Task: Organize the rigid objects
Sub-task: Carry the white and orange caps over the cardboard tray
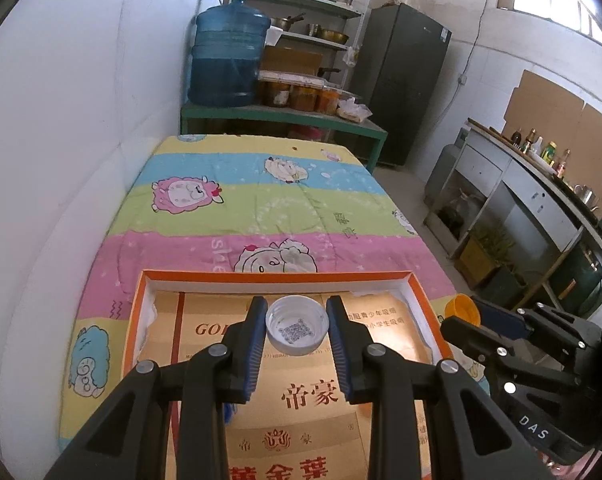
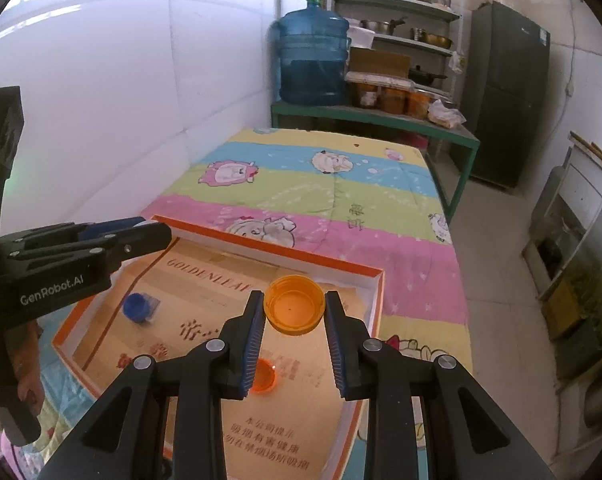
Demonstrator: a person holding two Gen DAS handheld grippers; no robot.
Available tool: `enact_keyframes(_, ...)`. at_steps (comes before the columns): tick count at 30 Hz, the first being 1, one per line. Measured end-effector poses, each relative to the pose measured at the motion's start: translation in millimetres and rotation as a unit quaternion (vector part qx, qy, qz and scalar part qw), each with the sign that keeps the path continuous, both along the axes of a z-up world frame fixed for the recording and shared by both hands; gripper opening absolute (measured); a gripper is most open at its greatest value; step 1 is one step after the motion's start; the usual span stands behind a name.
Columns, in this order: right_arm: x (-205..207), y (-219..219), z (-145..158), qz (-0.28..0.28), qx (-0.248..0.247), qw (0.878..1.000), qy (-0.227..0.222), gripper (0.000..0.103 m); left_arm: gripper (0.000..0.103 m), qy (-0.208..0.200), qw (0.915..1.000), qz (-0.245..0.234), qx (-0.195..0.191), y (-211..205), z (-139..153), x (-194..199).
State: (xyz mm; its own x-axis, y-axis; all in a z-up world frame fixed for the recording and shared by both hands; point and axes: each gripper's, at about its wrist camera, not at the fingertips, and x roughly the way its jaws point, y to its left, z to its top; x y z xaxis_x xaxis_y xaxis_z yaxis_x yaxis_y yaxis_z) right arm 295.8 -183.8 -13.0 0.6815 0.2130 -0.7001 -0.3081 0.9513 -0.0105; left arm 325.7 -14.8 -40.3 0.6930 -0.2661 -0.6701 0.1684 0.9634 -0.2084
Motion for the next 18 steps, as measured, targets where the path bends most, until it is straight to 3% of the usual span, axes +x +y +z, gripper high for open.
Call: enact_keyframes(18, 53, -10, -43, -0.004, 0.025, 0.997, 0.074, 0.030, 0.031, 0.048, 0.9982, -0.005, 0.035, -16, -38, 40)
